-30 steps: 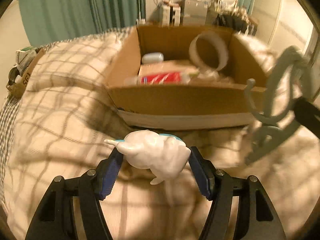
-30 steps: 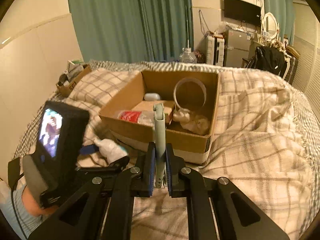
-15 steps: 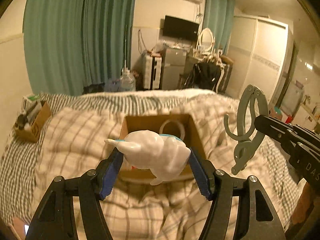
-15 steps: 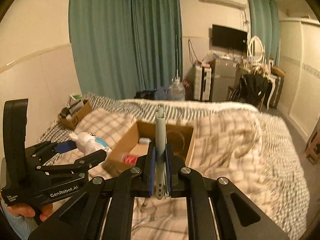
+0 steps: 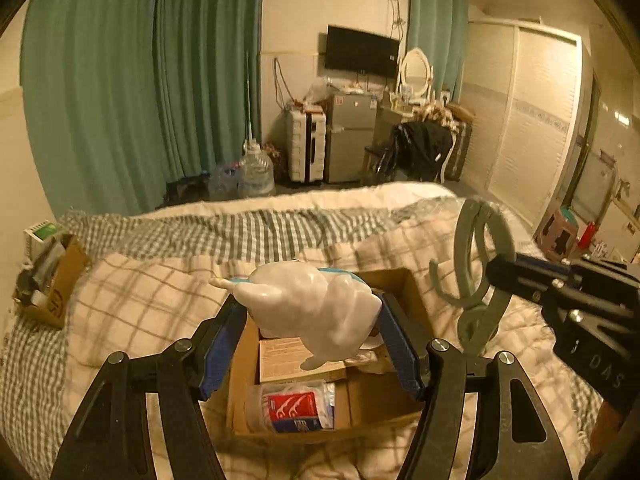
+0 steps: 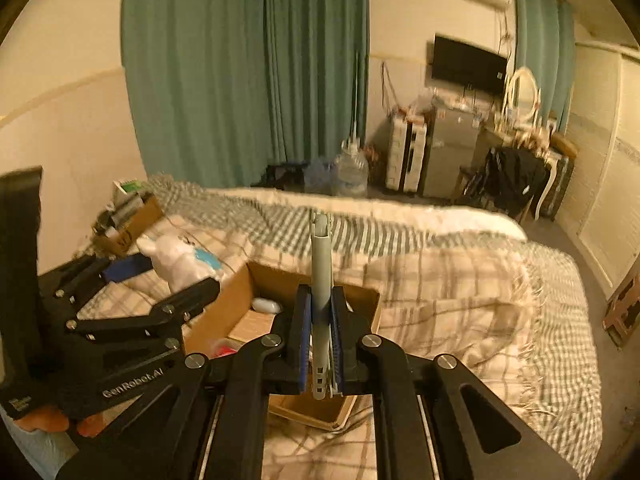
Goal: Organize objects
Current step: 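Lower the figurine and clip into the box and open both tools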
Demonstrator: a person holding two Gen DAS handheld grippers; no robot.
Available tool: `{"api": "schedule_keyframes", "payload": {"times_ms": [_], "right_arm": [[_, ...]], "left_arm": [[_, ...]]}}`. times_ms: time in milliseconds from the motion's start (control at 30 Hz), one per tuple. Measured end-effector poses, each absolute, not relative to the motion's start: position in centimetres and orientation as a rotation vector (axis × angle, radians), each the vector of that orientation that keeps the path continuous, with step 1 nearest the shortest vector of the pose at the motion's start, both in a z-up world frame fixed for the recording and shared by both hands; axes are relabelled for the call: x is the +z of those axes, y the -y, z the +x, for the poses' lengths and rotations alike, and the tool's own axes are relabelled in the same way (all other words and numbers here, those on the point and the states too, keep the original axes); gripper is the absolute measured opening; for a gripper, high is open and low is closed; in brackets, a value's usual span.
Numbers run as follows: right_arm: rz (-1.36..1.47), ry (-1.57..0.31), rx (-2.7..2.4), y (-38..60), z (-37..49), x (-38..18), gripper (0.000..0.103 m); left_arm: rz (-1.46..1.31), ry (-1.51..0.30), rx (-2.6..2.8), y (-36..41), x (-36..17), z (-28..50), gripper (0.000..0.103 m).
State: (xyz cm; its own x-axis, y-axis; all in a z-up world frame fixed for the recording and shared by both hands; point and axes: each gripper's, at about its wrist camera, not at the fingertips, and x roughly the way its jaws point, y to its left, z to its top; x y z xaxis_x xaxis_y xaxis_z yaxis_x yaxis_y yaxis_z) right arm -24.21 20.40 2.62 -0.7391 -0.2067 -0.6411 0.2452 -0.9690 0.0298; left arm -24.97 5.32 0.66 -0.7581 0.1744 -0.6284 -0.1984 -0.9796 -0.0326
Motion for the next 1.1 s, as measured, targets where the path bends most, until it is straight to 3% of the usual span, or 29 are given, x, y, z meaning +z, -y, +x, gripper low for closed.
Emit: {"api": "schedule_keyframes", "payload": {"times_ms": [400,600,700,733,767,833,933,1100], "right_arm": [[1.25,-0.065,-2.547,-19.7,-31.5,-7.3,0.008],[1.265,-0.031,-2.54,-19.4,-33.2,-8.2,0.008],[1.246,0.014,-2.557,-19.6,-33.3,-7.3,0.009],[1.233,0.006,-2.579,-19.6,-33.3,-6.8,0.016],[1.213,-0.004,-2.606,-19.7,-33.1,-6.2,0.029],[1.171,0.001,-2.651,-20.2,-32.4,-4.6,0.046],[1.101,-0.014,-2.726,-20.8,-30.6,-1.4,0.05],[0.947,-0.036,-2.836,-21.5,-25.9,4.4,0.074]], "left_arm": [[-1.205,-0.08,2.698,-5.0,-8.9,-30.9,0.069],[-1.187,-0.102,2.688,-5.0,-9.3,-31.9,0.069],[-1.185,-0.099,2.681,-5.0,-8.8,-32.0,0.077],[-1.19,-0.101,2.685,-5.0,-8.5,-31.9,0.082],[-1.184,-0.105,2.698,-5.0,-8.0,-31.8,0.09],[-1.132,-0.112,2.731,-4.7,-6.4,-31.0,0.095],[-1.078,-0.125,2.776,-4.5,-3.8,-29.8,0.098],[-0.909,-0.094,2.835,-3.7,2.4,-25.4,0.103]]}}
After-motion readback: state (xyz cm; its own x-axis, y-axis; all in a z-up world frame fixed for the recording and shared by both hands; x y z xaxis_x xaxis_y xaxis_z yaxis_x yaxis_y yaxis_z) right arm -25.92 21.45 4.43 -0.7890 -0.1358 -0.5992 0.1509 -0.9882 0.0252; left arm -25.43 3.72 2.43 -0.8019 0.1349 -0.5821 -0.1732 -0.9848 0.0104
